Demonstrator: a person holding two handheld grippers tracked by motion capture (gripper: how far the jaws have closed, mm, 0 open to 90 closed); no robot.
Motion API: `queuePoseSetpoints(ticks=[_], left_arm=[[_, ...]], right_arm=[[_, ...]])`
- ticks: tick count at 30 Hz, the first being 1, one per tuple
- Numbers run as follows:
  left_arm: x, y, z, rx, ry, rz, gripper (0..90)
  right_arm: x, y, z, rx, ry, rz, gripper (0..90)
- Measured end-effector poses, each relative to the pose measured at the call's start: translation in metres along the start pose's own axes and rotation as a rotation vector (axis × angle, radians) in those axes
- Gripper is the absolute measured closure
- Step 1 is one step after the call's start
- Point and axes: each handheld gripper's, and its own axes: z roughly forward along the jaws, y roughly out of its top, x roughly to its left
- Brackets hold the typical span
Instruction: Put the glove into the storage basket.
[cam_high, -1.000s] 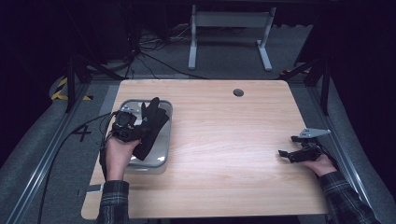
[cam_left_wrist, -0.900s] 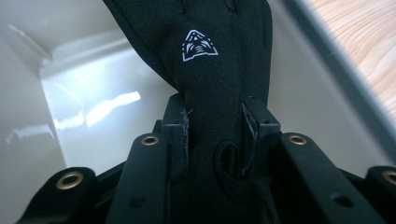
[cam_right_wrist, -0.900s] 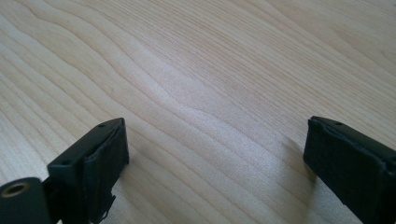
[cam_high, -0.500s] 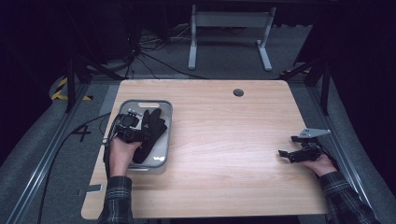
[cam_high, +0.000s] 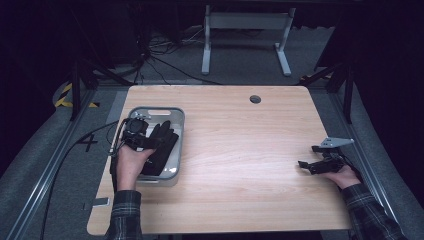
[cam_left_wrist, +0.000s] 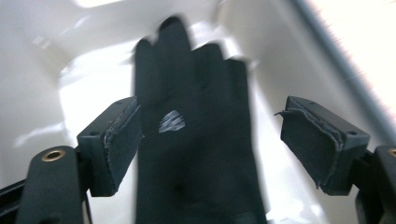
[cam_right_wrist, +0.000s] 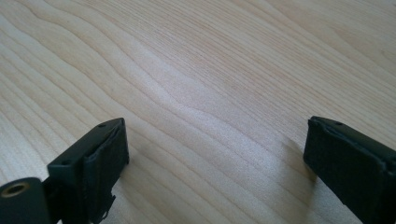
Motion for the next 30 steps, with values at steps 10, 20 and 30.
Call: queuePoseSetpoints(ticks=[10, 20, 30], left_arm=[[-0.043, 0.014, 0.001, -0.04, -0.079, 0.078, 18.3], [-0.094, 0.021, 0.007, -0.076, -0.171, 0.154, 16.0], [-0.149, 0.016, 0.029, -0.089, -0.233, 0.228, 14.9]], right_arm=[[0.0, 0.0, 0.0, 0.0, 0.001, -0.001, 7.0], [0.0, 0.0, 0.0, -0.002, 0.0, 0.001, 7.0], [0.0, 0.0, 0.0, -0.001, 0.0, 0.0, 6.8]])
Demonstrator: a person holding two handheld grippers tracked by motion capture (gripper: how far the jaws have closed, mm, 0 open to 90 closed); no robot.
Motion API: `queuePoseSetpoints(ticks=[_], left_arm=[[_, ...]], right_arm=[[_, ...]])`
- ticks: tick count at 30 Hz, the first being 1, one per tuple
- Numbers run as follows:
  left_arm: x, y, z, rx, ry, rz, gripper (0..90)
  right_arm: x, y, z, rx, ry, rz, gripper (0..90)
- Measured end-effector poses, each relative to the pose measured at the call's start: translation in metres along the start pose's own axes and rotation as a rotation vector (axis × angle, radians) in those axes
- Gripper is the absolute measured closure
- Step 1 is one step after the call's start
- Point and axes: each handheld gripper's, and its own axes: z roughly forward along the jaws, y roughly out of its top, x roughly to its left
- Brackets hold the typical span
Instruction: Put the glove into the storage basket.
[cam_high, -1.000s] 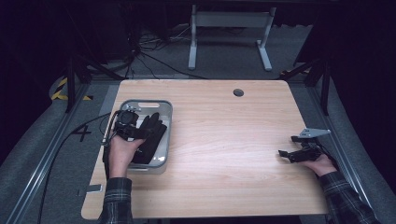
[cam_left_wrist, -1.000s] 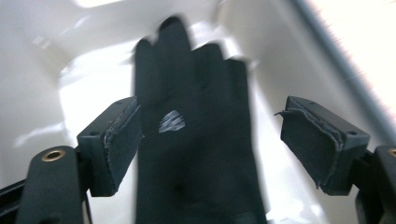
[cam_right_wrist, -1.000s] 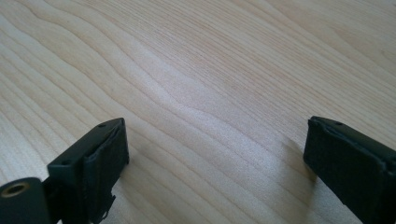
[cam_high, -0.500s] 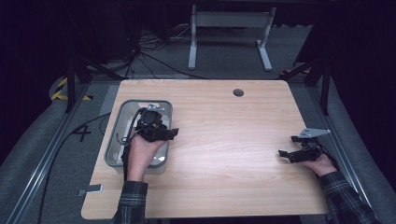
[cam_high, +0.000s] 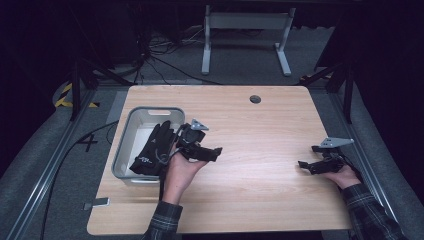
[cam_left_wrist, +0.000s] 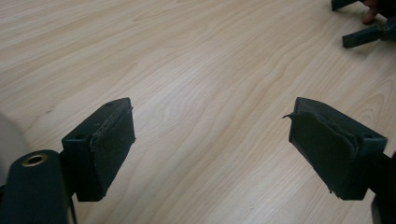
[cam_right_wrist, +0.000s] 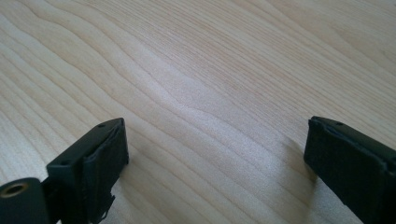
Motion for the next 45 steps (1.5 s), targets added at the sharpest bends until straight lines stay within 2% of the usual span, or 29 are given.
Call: queuePoseSetpoints(ticks=[8, 9, 10, 14, 18, 19, 24, 26, 28, 34, 36, 39, 45], left_arm=[[-0.03, -0.004, 0.026, 0.021, -0.029, 0.051, 13.3], [-0.03, -0.004, 0.026, 0.021, -0.029, 0.051, 13.3], [-0.035, -0.008, 0.033, 0.026, -0.036, 0.068, 12.9], [-0.042, -0.014, 0.046, 0.037, -0.052, 0.084, 12.6], [-0.051, -0.025, 0.066, 0.068, -0.057, 0.102, 12.4], [-0.051, -0.025, 0.066, 0.068, -0.057, 0.102, 12.1], [-0.062, -0.036, 0.088, 0.123, -0.062, 0.138, 11.1], [-0.065, -0.038, 0.093, 0.142, -0.068, 0.14, 10.4], [-0.069, -0.041, 0.1, 0.157, -0.07, 0.161, 9.8], [-0.074, -0.046, 0.107, 0.141, -0.034, 0.22, 3.6], [-0.074, -0.048, 0.108, 0.123, -0.035, 0.224, 0.0], [-0.073, -0.052, 0.109, 0.088, -0.044, 0.229, 0.0], [-0.073, -0.052, 0.109, 0.088, -0.047, 0.231, 0.0]], right_arm=[[0.0, 0.0, 0.0, 0.001, 0.001, -0.002, 6.7], [0.0, 0.0, 0.0, 0.001, 0.001, -0.002, 6.7], [0.0, 0.0, 0.0, 0.0, 0.002, -0.001, 6.6], [0.0, 0.0, 0.0, 0.001, 0.001, -0.003, 6.6], [0.0, 0.0, 0.0, 0.0, 0.003, -0.001, 6.5], [0.0, 0.0, 0.0, 0.0, 0.003, -0.002, 6.5], [0.0, 0.0, 0.0, 0.001, 0.002, -0.003, 6.5], [0.0, 0.0, 0.0, 0.001, 0.002, -0.002, 6.4], [0.0, 0.0, 0.0, 0.001, 0.003, -0.002, 6.4], [0.0, 0.0, 0.0, 0.001, 0.003, -0.002, 6.4], [0.0, 0.0, 0.0, 0.001, 0.002, -0.003, 6.4], [0.0, 0.0, 0.0, 0.001, 0.002, -0.002, 6.4], [0.0, 0.0, 0.0, 0.002, 0.003, -0.003, 6.4]])
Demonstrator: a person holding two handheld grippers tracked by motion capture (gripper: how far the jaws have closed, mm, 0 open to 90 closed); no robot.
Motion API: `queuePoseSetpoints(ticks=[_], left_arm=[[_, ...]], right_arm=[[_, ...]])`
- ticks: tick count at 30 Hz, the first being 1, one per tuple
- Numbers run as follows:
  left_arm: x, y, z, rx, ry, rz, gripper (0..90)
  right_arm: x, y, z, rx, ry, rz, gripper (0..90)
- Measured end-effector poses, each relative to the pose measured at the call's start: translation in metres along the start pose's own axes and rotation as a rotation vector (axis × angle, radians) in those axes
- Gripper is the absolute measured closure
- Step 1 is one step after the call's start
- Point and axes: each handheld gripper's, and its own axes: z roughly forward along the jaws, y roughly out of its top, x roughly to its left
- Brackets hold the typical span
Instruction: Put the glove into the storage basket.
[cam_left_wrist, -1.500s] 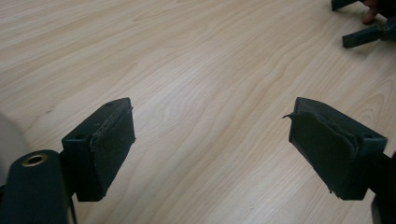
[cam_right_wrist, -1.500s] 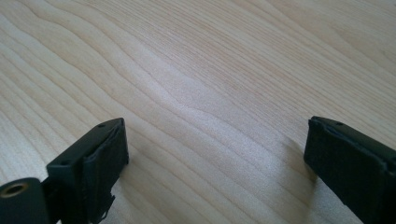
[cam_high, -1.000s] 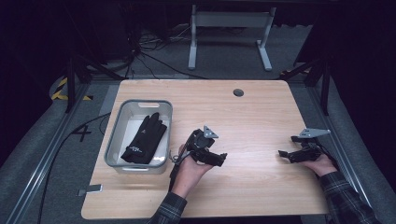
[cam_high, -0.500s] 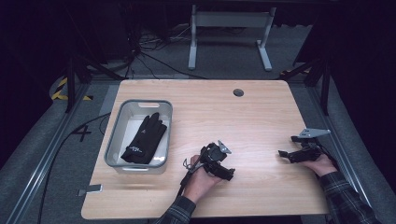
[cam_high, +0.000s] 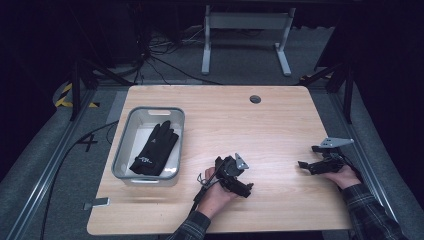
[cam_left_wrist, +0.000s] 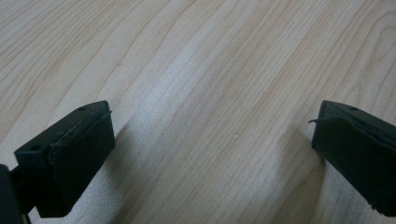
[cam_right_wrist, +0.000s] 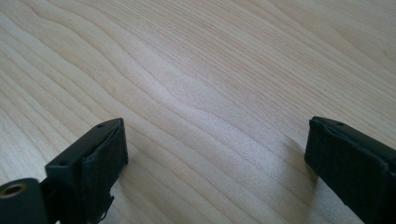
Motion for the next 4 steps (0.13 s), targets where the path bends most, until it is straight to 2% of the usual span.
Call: queuePoseSetpoints(ticks=[4], left_arm=[[-0.0006, -0.0003, -0.0001, -0.001, 0.005, -0.005, 0.0]], right_arm=[[0.0, 0.0, 0.0, 0.001, -0.001, 0.0, 6.4]])
